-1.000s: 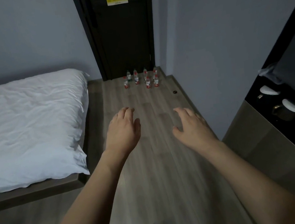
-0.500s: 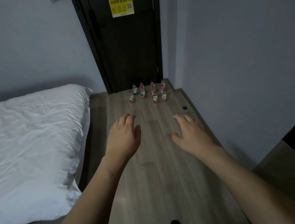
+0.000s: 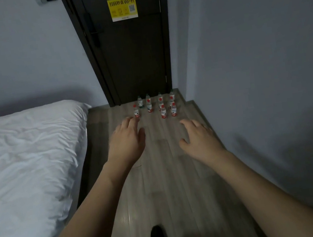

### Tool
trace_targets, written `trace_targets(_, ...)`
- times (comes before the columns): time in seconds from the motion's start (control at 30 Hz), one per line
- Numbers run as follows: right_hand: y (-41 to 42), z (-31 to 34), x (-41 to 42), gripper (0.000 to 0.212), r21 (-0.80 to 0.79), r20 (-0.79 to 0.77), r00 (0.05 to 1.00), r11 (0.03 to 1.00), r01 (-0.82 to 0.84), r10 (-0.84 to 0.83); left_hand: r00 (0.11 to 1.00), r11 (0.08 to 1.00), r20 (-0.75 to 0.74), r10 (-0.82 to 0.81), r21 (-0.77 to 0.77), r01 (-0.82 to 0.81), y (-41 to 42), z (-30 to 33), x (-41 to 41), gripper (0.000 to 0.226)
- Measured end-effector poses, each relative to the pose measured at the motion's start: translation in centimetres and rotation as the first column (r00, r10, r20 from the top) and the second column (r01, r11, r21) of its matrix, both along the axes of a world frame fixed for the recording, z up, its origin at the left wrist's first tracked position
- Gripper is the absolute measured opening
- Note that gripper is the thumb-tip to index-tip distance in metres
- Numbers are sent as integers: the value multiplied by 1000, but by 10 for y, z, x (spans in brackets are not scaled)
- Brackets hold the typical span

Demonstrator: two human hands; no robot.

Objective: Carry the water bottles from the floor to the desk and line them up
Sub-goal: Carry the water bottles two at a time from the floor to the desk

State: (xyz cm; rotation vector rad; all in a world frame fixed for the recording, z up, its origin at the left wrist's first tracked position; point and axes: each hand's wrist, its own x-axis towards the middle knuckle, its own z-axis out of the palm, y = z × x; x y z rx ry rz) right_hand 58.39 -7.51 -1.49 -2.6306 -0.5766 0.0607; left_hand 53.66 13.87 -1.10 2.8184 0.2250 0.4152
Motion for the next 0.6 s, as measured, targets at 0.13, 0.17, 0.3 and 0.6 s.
trace_targets(0.13, 20, -10, 51, 59, -3, -41, 999, 1000, 11, -11, 999, 1000, -32, -7, -9, 7, 22, -13, 52, 45)
trace_targets(0.17, 27, -11, 64, 59, -4, -38, 999, 1000, 11, -11, 1000, 1000, -31, -4, -12, 4, 29, -14, 65, 45)
trace_targets(0.3, 63, -11, 135, 54, 7, 5, 1000, 1000, 19, -19, 1000, 1000, -25, -11, -25, 10, 63, -19, 137, 43)
trace_targets(0.6, 156, 1, 294, 53, 55, 19, 999, 998, 36, -37, 999, 998, 10, -40, -40, 40, 161, -4, 303, 42)
